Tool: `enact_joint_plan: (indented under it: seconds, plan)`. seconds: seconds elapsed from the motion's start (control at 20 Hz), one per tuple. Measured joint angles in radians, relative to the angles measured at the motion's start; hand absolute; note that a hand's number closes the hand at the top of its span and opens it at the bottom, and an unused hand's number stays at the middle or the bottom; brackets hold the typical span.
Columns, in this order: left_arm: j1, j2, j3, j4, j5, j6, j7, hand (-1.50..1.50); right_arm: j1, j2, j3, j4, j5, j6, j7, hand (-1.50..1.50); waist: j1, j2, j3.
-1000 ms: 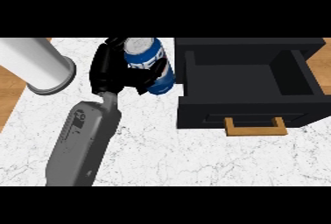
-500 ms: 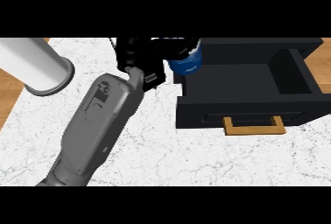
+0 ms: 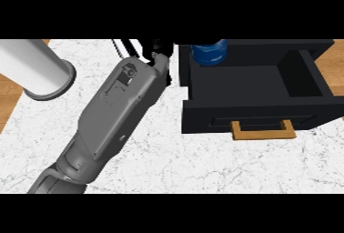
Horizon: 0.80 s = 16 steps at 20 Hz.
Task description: Pick up the can, place it into the drawer and close the drawer
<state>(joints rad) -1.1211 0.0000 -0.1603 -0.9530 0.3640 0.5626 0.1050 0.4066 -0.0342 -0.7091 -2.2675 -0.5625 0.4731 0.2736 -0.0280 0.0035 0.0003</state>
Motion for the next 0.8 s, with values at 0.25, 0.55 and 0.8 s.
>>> enact_joint_plan:
  seconds: [0.25,0.55,0.8]
  plan:
    - [-0.091,0.000,-0.045,0.102,0.074,0.032,-0.027,1.50,-0.024,0.008,0.012,0.012,0.027,-0.005,-0.001,-1.50,-0.007,0.002,0.000]
    - [-0.185,0.000,-0.104,0.214,0.177,0.073,-0.065,1.50,-0.007,0.015,0.021,-0.027,0.013,-0.015,0.013,-1.50,-0.021,0.003,0.001]
    - [-0.219,0.000,-0.160,0.302,0.269,0.083,-0.124,1.50,-0.030,0.013,0.030,-0.008,0.026,-0.005,0.009,-1.50,-0.034,0.007,0.001]
